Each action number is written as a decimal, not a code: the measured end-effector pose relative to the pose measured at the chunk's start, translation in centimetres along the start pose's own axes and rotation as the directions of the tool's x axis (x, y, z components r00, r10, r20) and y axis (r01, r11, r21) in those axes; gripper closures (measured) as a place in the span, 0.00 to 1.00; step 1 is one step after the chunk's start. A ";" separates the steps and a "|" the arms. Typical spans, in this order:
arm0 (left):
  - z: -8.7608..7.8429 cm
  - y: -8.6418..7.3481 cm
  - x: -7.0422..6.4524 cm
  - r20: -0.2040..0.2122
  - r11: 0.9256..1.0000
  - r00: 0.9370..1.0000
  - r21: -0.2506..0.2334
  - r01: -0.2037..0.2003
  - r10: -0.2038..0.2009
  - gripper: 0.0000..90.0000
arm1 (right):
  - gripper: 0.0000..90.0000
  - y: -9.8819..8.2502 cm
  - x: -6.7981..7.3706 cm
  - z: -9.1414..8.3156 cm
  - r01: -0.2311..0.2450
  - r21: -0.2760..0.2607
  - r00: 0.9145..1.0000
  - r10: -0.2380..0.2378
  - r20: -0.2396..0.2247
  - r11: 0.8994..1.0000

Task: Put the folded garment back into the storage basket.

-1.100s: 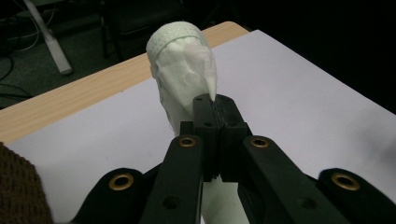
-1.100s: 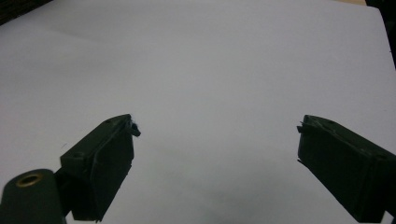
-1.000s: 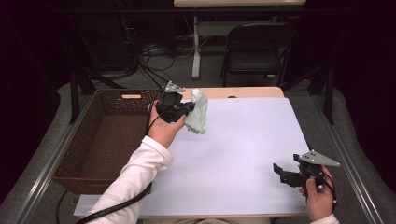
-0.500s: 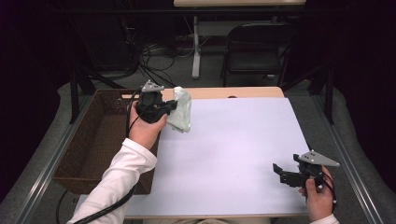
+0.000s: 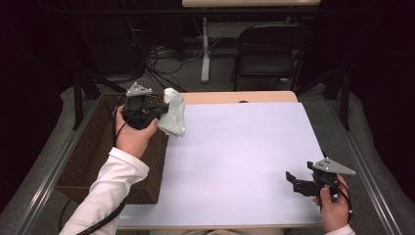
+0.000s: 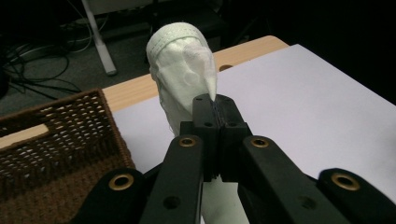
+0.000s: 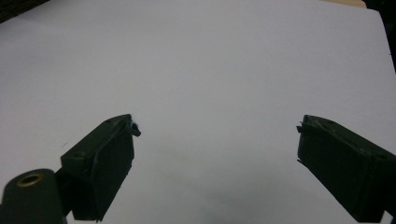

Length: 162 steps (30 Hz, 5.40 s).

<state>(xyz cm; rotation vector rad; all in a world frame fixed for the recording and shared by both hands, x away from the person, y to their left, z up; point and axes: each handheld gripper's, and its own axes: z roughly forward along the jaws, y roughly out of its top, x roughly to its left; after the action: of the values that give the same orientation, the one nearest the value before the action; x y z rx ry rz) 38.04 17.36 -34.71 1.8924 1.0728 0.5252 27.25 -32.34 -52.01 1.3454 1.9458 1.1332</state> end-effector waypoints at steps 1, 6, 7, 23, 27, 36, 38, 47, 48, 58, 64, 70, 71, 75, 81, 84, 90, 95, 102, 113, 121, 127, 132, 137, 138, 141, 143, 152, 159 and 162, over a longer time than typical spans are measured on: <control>-0.2 0.0 0.1 -0.008 1.000 1.000 -0.004 0.000 0.000 0.99 | 0.12 0.0 0.0 0.0 0.002 0.001 1.000 -0.002 -0.002 1.000; -1.4 -0.1 1.0 -0.026 1.000 1.000 -0.009 0.012 -0.012 0.99 | 0.12 0.0 0.0 -0.1 -0.002 0.001 1.000 0.002 -0.002 1.000; -1.6 -0.2 1.1 -0.028 1.000 1.000 -0.010 0.013 -0.014 0.99 | 0.12 0.0 0.0 -0.1 -0.002 -0.001 1.000 0.002 -0.001 1.000; -3.8 -0.9 3.3 -0.063 0.999 0.997 -0.024 0.034 -0.035 0.99 | 0.12 0.0 0.2 -0.2 0.008 -0.008 1.000 -0.008 0.001 1.000; -4.3 -1.1 3.6 -0.070 0.998 0.996 -0.034 0.043 -0.045 0.99 | 0.12 0.0 0.2 -0.2 0.014 -0.017 1.000 -0.014 -0.001 1.000; -5.8 -1.2 4.2 -0.094 0.999 0.995 -0.029 0.042 -0.044 0.99 | 0.12 -0.1 0.2 -0.4 0.021 -0.019 1.000 -0.021 0.002 1.000; -6.1 -1.3 4.3 -0.096 0.999 0.995 -0.026 0.035 -0.037 0.99 | 0.12 -0.1 0.2 -0.5 0.014 -0.012 1.000 -0.014 0.001 1.000; -6.9 -2.6 5.0 -0.098 0.999 0.994 -0.014 0.043 -0.044 0.99 | 0.12 -0.2 0.3 -0.6 0.026 -0.010 1.000 -0.026 0.004 1.000; -6.9 -2.8 5.1 -0.096 0.999 0.994 -0.011 0.044 -0.044 0.99 | 0.12 -0.2 0.3 -0.6 0.026 -0.014 1.000 -0.026 0.005 1.000; -5.8 -5.2 5.7 -0.095 0.997 0.993 0.038 0.070 -0.066 0.99 | 0.12 -0.1 0.5 -0.4 0.025 -0.011 1.000 -0.025 -0.002 1.000; -4.4 -6.8 6.1 -0.090 0.994 0.993 0.076 0.084 -0.077 0.99 | 0.12 -0.2 0.5 -0.4 0.025 -0.010 1.000 -0.025 0.000 1.000; -3.0 -8.2 6.5 -0.092 0.989 0.990 0.090 0.118 -0.109 0.99 | 0.12 -0.1 0.5 -0.4 0.034 -0.004 0.999 -0.034 0.006 0.999; -2.7 -8.4 6.5 -0.086 0.988 0.990 0.098 0.119 -0.111 0.99 | 0.12 -0.2 0.6 -0.4 0.024 -0.008 1.000 -0.024 -0.002 1.000; -2.0 -9.2 6.5 -0.088 0.985 0.990 0.119 0.123 -0.113 0.99 | 0.12 -0.2 0.6 -0.4 0.030 -0.008 1.000 -0.030 -0.002 1.000; -0.9 -10.2 6.3 -0.076 0.980 0.991 0.161 0.121 -0.109 0.99 | 0.12 -0.2 0.6 -0.4 0.025 -0.005 1.000 -0.025 -0.003 1.000; -0.4 -10.6 6.0 -0.072 0.978 0.991 0.170 0.124 -0.113 0.99 | 0.12 -0.2 0.5 -0.4 0.030 -0.001 1.000 -0.030 0.002 1.000; 0.4 -10.9 5.7 -0.059 0.975 0.991 0.182 0.130 -0.121 0.99 | 0.12 -0.2 0.5 -0.4 0.033 -0.008 0.999 -0.033 -0.003 0.999; 1.2 -11.0 5.6 -0.054 0.971 0.992 0.202 0.126 -0.117 0.99 | 0.12 -0.2 0.5 -0.4 0.035 -0.007 0.999 -0.035 -0.001 0.999; 2.0 -11.2 6.0 -0.063 0.965 0.993 0.236 0.117 -0.104 0.99 | 0.12 -0.2 0.5 -0.5 0.032 -0.004 0.999 -0.032 -0.005 0.999; 2.3 -11.7 7.0 -0.093 0.957 0.987 0.250 0.148 -0.129 0.99 | 0.12 -0.3 0.4 -0.5 0.034 -0.004 0.999 -0.034 0.000 0.999; 2.6 -12.1 7.9 -0.104 0.946 0.984 0.275 0.170 -0.147 0.99 | 0.12 -0.2 0.5 -0.5 0.033 -0.003 0.999 -0.033 -0.002 0.999; 2.9 -12.6 8.4 -0.130 0.938 0.977 0.284 0.201 -0.170 0.99 | 0.12 -0.2 0.5 -0.5 0.032 -0.002 0.999 -0.032 -0.005 0.999; 2.9 -12.6 8.7 -0.151 0.932 0.972 0.290 0.219 -0.181 0.99 | 0.12 -0.2 0.5 -0.5 0.032 -0.002 0.999 -0.032 -0.004 0.999; 3.0 -12.8 8.9 -0.159 0.927 0.969 0.298 0.230 -0.189 0.99 | 0.12 -0.2 0.5 -0.5 0.034 -0.002 0.999 -0.034 -0.005 0.999; 3.0 -12.8 9.0 -0.161 0.926 0.968 0.298 0.232 -0.191 0.99 | 0.12 -0.2 0.5 -0.5 0.034 -0.002 0.999 -0.034 -0.004 0.999; 3.1 -12.8 9.0 -0.170 0.925 0.966 0.296 0.238 -0.194 0.99 | 0.12 -0.2 0.5 -0.5 0.032 -0.003 0.999 -0.032 -0.004 0.999; 3.0 -12.9 9.1 -0.176 0.924 0.966 0.301 0.237 -0.190 0.98 | 0.12 -0.3 0.5 -0.5 0.032 -0.002 0.999 -0.032 -0.003 0.999; 2.8 -13.0 9.5 -0.199 0.913 0.959 0.317 0.257 -0.201 0.98 | 0.12 -0.3 0.4 -0.5 0.029 0.000 1.000 -0.029 -0.001 1.000; 2.7 -13.3 9.8 -0.206 0.908 0.952 0.309 0.282 -0.226 0.97 | 0.12 -0.3 0.5 -0.5 0.034 -0.002 0.999 -0.034 -0.002 0.999; 2.6 -13.3 9.9 -0.210 0.906 0.952 0.314 0.282 -0.223 0.96 | 0.12 -0.3 0.4 -0.5 0.035 0.001 0.999 -0.035 -0.001 0.999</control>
<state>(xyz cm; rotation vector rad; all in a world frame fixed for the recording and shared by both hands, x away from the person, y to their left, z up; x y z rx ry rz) 38.90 27.72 -47.87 1.9843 1.5840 0.3715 26.59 -32.15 -51.97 1.3072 1.9630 1.1163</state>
